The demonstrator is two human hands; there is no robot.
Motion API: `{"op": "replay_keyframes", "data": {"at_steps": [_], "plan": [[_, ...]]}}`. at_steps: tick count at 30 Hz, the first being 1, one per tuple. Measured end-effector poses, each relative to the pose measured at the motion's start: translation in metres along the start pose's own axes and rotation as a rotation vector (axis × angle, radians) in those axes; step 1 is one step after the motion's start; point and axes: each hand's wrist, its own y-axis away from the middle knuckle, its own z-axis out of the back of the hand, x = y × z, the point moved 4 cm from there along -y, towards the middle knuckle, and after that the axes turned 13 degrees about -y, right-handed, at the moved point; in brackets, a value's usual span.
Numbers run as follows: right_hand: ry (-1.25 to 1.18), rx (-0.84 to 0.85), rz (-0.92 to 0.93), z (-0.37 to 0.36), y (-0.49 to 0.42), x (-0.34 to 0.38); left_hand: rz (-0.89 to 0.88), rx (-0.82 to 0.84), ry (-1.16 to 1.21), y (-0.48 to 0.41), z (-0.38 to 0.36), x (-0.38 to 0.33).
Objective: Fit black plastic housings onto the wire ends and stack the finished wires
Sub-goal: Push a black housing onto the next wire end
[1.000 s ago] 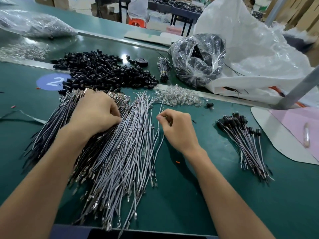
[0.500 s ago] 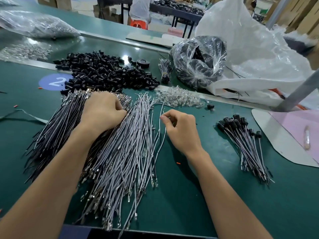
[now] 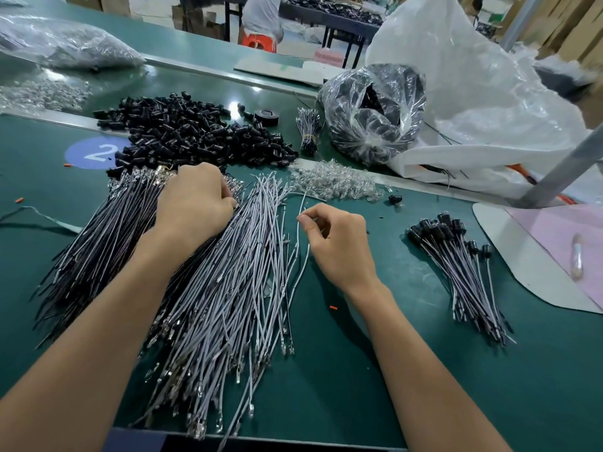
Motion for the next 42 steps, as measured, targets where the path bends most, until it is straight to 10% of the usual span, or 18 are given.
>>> {"op": "replay_keyframes", "data": {"at_steps": [29, 42], "plan": [[-0.045, 0.001, 0.0, 0.001, 0.001, 0.002, 0.097, -0.008, 0.17, -0.012, 0.018, 0.001], [-0.929, -0.15, -0.309, 0.013, -0.005, -0.001, -0.142, 0.325, 0.787, 0.015, -0.011, -0.074]]}}
